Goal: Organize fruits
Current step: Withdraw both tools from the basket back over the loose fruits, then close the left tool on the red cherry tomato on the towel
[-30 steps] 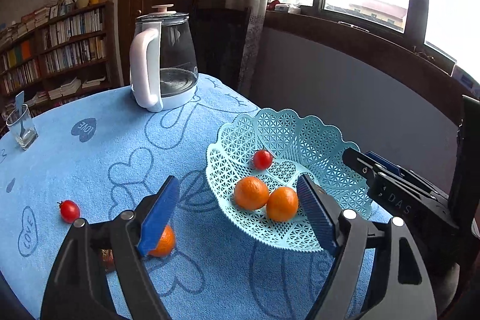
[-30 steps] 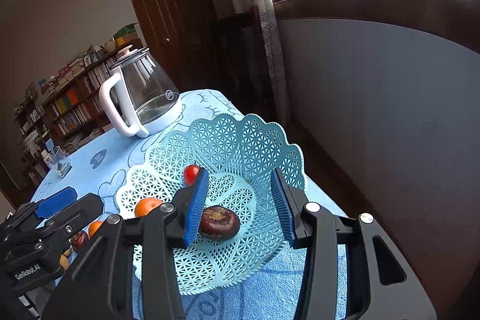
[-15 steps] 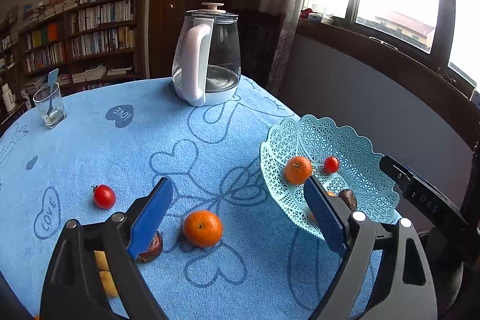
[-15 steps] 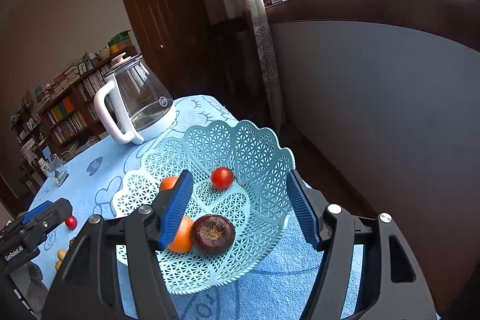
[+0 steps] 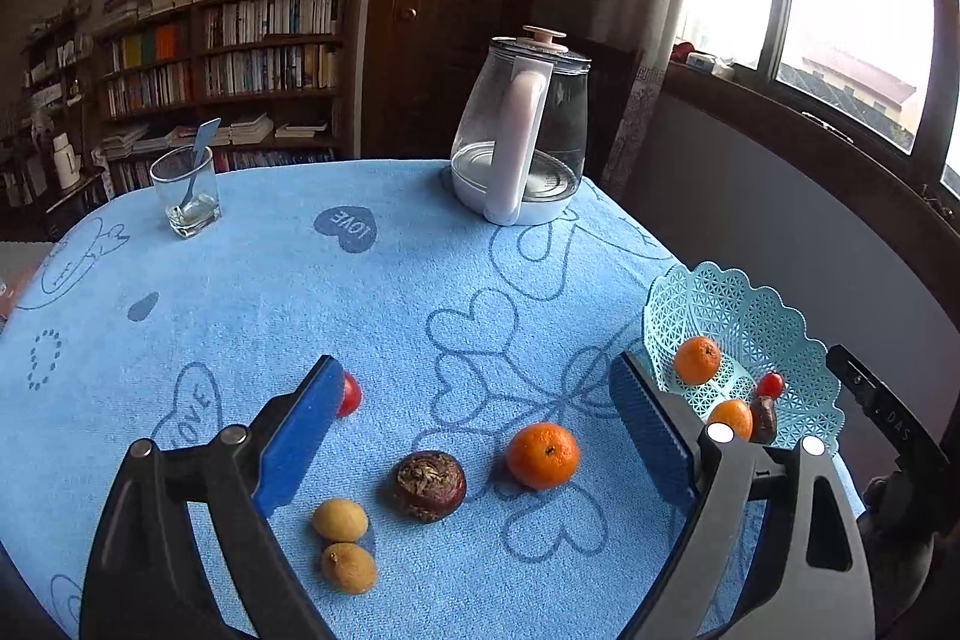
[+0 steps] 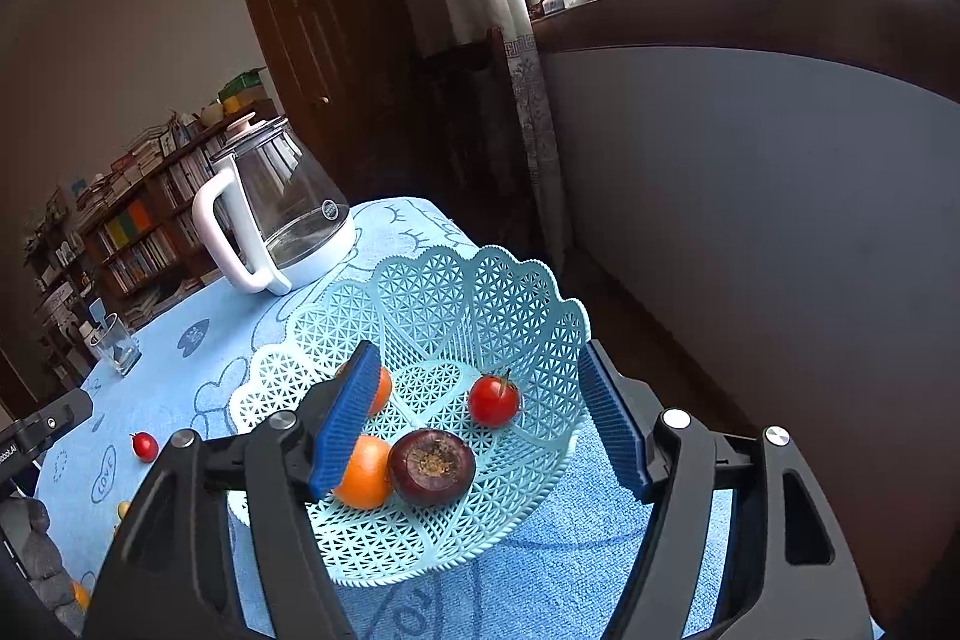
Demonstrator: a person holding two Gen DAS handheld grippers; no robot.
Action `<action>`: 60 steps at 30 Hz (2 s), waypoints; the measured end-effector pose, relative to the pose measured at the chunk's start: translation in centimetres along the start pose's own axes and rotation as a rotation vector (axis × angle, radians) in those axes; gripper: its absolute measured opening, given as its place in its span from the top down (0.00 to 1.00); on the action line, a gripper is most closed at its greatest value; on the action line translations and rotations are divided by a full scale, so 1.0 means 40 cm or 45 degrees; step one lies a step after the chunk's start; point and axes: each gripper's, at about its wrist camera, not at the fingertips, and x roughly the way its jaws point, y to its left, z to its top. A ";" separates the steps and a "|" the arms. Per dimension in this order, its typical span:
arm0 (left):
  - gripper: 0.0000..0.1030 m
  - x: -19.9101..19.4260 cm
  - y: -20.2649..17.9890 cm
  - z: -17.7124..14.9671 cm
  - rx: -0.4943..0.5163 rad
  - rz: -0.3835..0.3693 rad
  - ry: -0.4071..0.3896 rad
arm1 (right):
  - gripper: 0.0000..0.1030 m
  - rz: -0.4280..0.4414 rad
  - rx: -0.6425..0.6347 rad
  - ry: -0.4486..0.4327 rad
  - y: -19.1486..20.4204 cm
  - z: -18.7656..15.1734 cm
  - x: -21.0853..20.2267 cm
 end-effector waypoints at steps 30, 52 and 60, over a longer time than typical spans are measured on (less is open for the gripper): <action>0.35 0.119 0.177 -0.010 -0.196 0.140 0.203 | 0.32 0.013 -0.024 0.014 0.018 -0.009 0.008; 0.59 0.239 0.226 -0.023 -0.312 0.113 0.367 | 0.32 0.014 -0.030 0.017 0.022 -0.017 0.012; 0.72 0.245 0.223 -0.026 -0.301 0.091 0.358 | 0.32 0.014 -0.031 0.017 0.023 -0.019 0.012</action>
